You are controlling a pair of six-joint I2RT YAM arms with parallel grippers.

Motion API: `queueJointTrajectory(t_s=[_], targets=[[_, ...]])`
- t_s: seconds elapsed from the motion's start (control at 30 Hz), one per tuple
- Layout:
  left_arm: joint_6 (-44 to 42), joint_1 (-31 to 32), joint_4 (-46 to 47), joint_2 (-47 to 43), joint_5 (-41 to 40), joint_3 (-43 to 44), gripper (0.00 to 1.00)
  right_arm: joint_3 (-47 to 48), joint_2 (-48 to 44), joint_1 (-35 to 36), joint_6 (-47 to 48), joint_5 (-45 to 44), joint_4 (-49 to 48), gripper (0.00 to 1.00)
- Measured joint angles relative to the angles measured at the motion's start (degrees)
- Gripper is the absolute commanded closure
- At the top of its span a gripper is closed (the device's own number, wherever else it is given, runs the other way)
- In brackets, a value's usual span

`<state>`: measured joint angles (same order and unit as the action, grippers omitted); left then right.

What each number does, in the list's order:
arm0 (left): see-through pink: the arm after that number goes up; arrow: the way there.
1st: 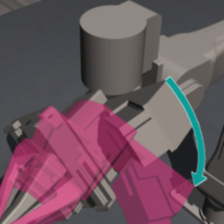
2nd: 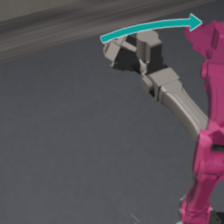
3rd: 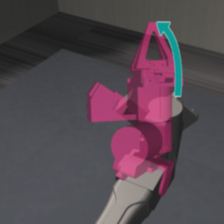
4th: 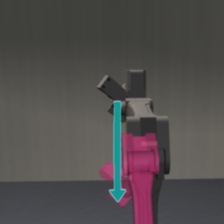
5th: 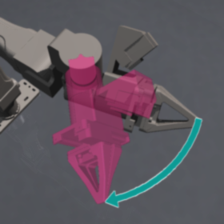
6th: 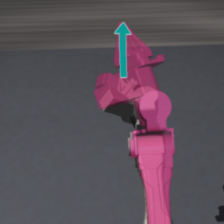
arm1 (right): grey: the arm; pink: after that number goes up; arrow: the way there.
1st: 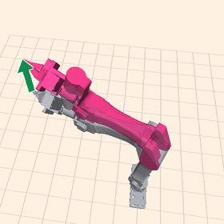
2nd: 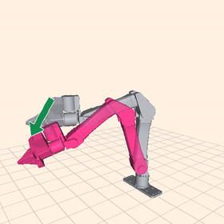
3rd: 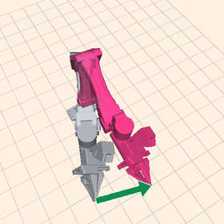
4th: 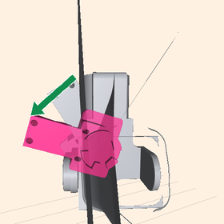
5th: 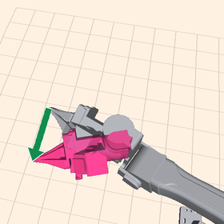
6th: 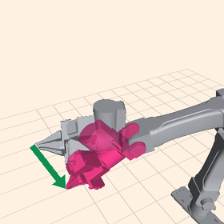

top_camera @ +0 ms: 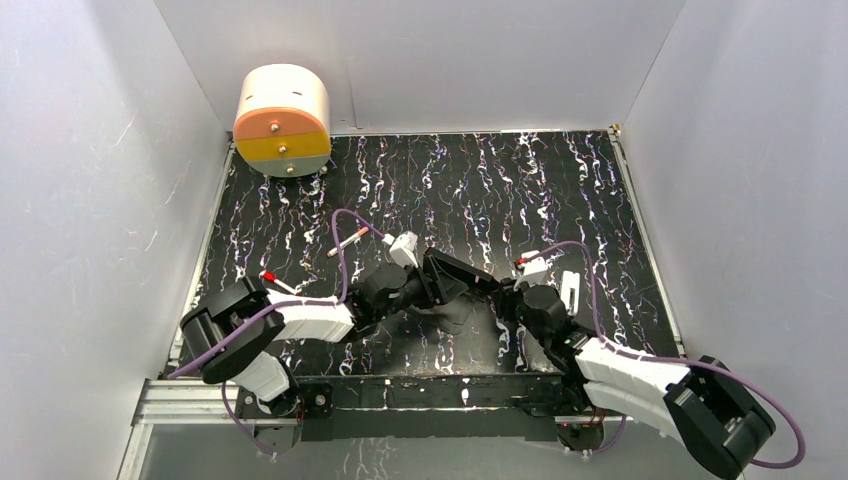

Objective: Fold the paper box
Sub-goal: Fold the paper box at the center of the board.

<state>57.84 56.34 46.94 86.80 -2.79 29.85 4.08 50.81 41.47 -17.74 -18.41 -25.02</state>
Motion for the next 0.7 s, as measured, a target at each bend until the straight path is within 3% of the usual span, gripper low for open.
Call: queueJointTrajectory(t_s=[0.4,0.7], targets=[[3.74,0.09,3.96,4.79,0.5,1.81,0.44,-1.25,5.16,-0.48,3.06,9.31,-14.82,0.89],[5.62,0.09,6.14,5.95,-0.24,2.03,0.46,-1.25,9.38,-0.44,2.84,13.6,-19.26,0.92]])
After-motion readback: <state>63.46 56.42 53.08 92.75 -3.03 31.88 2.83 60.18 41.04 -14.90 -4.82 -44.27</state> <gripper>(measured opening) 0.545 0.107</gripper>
